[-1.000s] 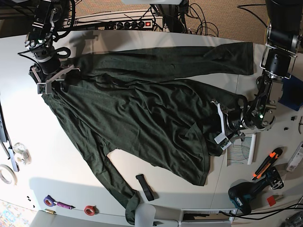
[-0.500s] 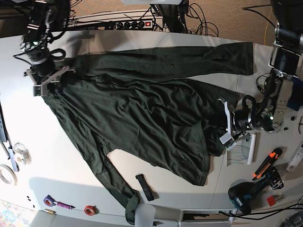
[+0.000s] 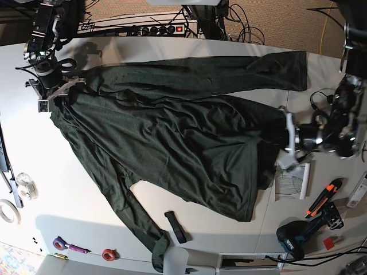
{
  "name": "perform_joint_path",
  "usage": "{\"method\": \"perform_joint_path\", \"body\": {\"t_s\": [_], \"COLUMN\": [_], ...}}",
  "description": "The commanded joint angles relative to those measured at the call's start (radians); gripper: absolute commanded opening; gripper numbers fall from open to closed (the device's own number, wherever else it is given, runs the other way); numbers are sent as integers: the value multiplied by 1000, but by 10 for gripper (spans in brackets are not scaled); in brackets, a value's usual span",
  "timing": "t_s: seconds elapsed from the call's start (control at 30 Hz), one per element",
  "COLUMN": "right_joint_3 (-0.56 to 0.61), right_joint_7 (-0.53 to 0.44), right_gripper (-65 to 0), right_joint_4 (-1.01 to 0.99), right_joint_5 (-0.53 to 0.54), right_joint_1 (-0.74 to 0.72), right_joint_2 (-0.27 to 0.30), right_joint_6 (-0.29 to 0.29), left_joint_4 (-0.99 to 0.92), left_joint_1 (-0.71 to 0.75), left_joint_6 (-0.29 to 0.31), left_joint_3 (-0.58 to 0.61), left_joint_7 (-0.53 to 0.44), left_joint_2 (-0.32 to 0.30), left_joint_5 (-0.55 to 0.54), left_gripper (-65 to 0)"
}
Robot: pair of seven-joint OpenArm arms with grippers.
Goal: Layout the t-shirt on the table in an organized manner, then fold the t-shirt properly
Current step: 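Pull the shirt side with the left gripper away from the right gripper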
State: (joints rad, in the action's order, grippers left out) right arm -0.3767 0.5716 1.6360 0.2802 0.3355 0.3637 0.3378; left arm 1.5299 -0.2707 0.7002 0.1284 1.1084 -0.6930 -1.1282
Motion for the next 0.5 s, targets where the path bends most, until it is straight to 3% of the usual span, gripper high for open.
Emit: {"method": "perform_joint_path", "body": {"t_s": [0.0,0.23,0.47], "right_joint_3": [-9,-9,-9], "right_joint_7": [-27,-23,-26], "right_gripper": [-491,-491,-491], "right_joint_4": [11,5,5], "right_joint_5": [-10,-16,-16], "right_joint_1": [-6,-6,-6], "right_joint_2": [37,82,82], "right_joint_6": [-6,-6,-6], "left_joint_4": [33,97,96], "left_joint_1": [-6,89,163], "left_joint_6": [-2,-2,-2], "left_joint_3": [-51,-321,-389], "left_joint_7": [-14,5,150], "left_joint_2": [-20,-19,-19], "left_joint_5": [-59,-159,-238], "left_gripper": [-650,-650,-650]}}
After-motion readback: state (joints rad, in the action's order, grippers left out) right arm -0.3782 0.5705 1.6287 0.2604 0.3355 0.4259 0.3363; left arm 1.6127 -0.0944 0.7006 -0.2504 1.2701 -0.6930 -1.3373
